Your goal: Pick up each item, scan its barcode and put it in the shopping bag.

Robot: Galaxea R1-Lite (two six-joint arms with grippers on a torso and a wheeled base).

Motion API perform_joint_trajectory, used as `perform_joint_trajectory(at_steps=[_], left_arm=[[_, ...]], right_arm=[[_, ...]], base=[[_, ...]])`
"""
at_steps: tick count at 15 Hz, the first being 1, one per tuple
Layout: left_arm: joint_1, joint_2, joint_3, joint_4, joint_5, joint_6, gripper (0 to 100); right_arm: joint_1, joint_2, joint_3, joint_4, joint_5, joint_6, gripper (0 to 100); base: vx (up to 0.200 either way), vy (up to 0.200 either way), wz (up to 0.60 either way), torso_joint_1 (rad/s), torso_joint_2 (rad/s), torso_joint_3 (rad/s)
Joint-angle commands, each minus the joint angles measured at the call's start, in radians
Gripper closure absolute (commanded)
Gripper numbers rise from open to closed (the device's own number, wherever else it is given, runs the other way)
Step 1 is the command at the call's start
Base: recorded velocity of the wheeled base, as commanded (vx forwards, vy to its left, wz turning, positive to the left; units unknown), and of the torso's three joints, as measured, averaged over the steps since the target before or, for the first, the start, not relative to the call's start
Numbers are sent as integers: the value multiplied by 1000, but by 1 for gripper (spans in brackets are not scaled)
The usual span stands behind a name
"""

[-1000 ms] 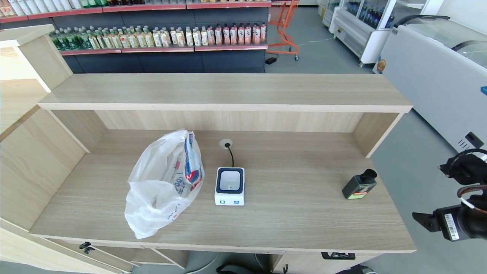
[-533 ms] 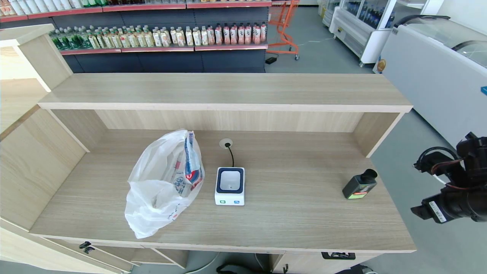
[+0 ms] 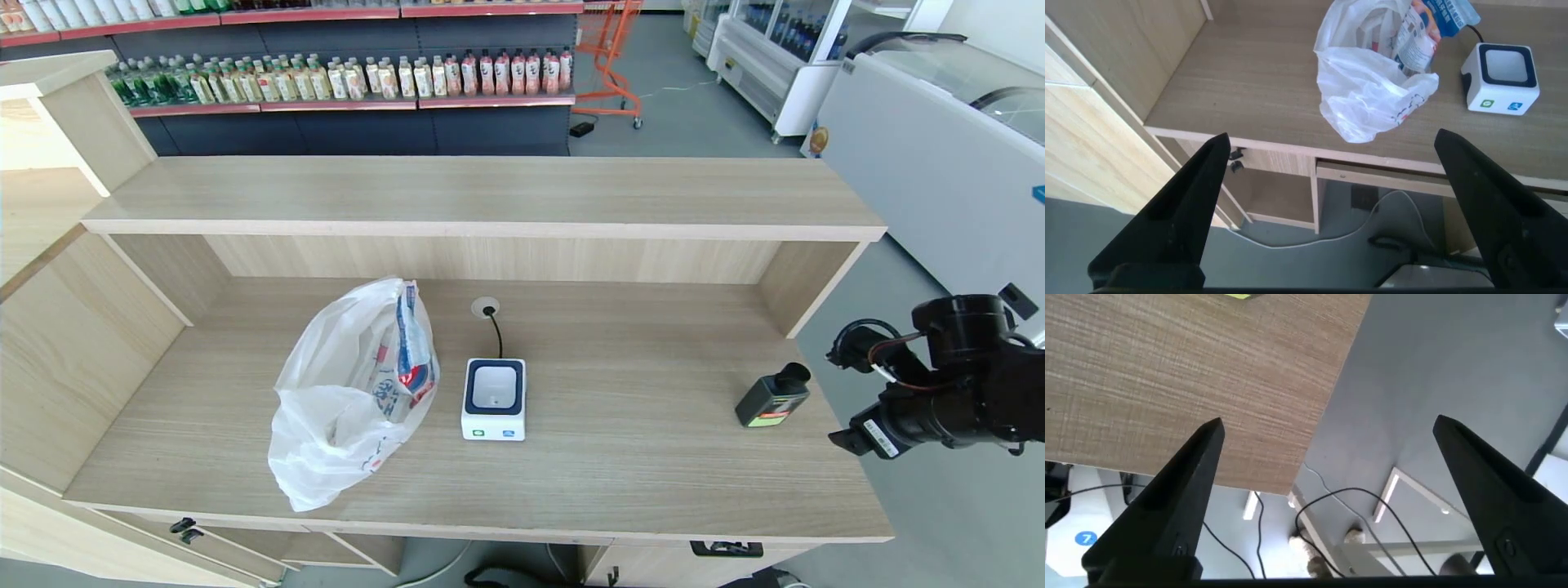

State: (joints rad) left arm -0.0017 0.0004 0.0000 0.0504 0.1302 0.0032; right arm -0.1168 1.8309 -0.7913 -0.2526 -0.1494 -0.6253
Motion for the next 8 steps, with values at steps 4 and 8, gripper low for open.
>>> perform_joint_trajectory(at_steps=[4,8], left_arm=[[0,0,0,0,0,0,0],[0,0,0,0,0,0,0]], right_arm=[[6,85,-57,-1,67,-1,0],[37,139,-102,-31,96,-4,0]], base=[[0,0,0,0,0,0],[0,0,0,0,0,0]])
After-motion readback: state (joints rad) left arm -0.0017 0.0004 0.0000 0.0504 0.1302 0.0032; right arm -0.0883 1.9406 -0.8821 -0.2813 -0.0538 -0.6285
